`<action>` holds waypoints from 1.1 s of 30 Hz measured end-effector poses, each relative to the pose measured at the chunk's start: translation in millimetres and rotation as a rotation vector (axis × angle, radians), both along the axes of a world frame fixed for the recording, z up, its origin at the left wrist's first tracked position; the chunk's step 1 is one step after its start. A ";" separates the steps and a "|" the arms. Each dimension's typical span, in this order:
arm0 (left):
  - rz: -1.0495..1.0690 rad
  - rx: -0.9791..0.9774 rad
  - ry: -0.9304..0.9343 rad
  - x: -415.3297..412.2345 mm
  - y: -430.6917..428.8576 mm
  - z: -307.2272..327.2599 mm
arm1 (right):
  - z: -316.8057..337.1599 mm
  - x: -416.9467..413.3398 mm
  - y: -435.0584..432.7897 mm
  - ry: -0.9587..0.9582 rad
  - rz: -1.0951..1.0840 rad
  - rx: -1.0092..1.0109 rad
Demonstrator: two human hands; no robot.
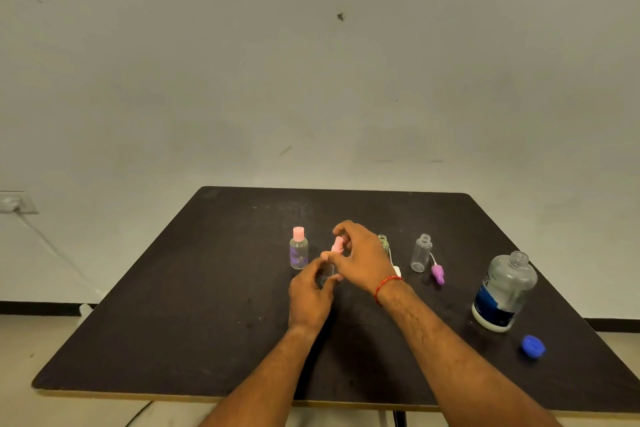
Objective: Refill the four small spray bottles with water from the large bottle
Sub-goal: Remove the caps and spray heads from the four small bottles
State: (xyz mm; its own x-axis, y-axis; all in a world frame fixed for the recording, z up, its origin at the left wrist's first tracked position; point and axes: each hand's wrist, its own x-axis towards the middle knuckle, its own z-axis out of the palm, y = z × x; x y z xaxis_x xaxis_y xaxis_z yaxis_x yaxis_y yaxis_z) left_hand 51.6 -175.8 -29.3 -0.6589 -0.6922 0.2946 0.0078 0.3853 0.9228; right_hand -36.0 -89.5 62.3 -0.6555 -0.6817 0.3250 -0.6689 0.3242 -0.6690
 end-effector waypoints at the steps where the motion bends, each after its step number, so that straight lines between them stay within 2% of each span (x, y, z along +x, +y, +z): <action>1: 0.007 -0.002 -0.006 -0.1 0.1 0.3 | 0.5 1.0 -0.6 0.021 -0.044 -0.008; 4: 0.015 -0.017 -0.004 -1.4 -1.5 -1.5 | 1.1 0.3 -2.6 0.085 -0.050 0.005; 8: 0.019 0.014 0.018 -2.4 -2.5 -4.3 | 2.8 0.8 -2.0 0.009 0.093 -0.003; 14: 0.029 -0.010 -0.013 -2.0 -0.6 -1.4 | 4.2 1.3 -1.5 0.008 -0.084 -0.016; 16: 0.022 -0.003 -0.010 -1.1 0.7 0.9 | 5.1 1.3 -1.9 0.048 -0.039 0.012; 20: 0.018 0.004 0.001 -0.2 1.0 1.5 | 7.8 3.8 -0.1 -0.056 0.072 -0.002; 26: 0.032 -0.022 -0.010 -1.2 1.1 1.4 | 6.2 2.5 -2.1 -0.012 -0.089 0.009; 28: 0.027 -0.016 -0.015 -1.4 0.4 0.3 | 6.0 2.1 -2.4 0.034 -0.051 0.031; 33: 0.019 0.018 -0.001 -1.6 0.2 -1.6 | 8.1 5.2 -2.1 -0.004 0.081 0.009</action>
State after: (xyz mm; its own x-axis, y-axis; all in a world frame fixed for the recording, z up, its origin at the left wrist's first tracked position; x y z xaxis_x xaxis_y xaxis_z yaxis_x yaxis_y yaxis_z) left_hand 50.0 -175.6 -31.0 -0.6457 -0.7099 0.2814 -0.0008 0.3691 0.9294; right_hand -30.7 -91.7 70.4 -0.5990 -0.7356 0.3163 -0.6908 0.2749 -0.6688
